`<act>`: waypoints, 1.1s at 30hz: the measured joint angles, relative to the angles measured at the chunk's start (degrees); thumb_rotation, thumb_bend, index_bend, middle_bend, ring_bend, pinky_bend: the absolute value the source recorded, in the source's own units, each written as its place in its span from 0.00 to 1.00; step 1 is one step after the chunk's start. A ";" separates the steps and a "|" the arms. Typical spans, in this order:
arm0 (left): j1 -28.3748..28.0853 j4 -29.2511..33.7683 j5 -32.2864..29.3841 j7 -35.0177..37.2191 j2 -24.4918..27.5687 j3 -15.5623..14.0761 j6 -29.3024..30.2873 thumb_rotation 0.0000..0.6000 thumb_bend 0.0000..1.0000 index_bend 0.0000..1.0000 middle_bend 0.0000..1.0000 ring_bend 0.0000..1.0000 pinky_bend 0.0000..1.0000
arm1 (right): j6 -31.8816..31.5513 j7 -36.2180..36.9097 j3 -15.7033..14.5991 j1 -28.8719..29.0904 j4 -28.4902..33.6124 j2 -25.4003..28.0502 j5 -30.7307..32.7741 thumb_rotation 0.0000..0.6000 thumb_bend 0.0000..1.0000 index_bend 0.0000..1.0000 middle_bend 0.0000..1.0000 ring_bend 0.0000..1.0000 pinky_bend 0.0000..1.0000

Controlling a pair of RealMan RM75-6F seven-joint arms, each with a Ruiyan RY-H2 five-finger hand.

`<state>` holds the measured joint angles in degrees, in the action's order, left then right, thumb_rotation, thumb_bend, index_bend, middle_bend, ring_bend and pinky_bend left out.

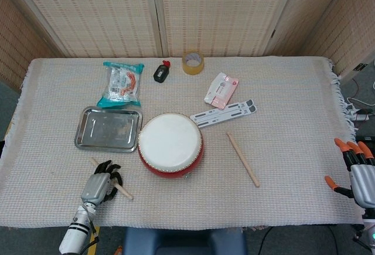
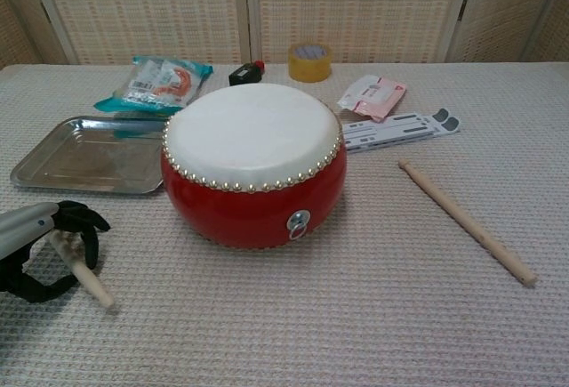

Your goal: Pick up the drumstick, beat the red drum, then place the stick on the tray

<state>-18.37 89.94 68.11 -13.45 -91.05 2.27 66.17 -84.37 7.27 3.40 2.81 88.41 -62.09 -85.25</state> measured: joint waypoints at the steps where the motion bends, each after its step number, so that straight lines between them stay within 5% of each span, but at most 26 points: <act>1: 0.09 0.32 -0.04 1.07 0.17 0.19 -0.07 1.00 0.38 0.55 0.20 0.01 0.02 | -0.04 0.01 -0.01 -0.01 0.02 0.05 -0.04 1.00 0.22 0.08 0.14 0.02 0.01; 14: 2.18 9.56 -2.58 26.36 6.86 5.67 -3.40 0.96 0.38 0.54 0.23 0.03 0.05 | -0.18 -0.10 -0.20 -0.03 0.39 0.39 -0.59 1.00 0.22 0.08 0.14 0.02 0.01; 23: 3.59 13.96 -1.10 61.15 16.59 10.18 -15.64 0.95 0.38 0.54 0.23 0.04 0.06 | -0.26 -0.86 -0.34 -0.15 1.25 0.63 -0.63 1.00 0.22 0.08 0.14 0.02 0.01; 33: 4.02 11.62 9.91 98.94 22.72 12.61 -25.27 0.95 0.38 0.53 0.24 0.04 0.06 | -0.60 -1.74 -0.46 -0.40 1.92 0.54 -0.67 1.00 0.22 0.08 0.14 0.02 0.01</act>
<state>-14.35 101.57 78.02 85.49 -68.33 14.88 40.91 -84.97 5.53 2.93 2.40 90.33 -61.55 -85.92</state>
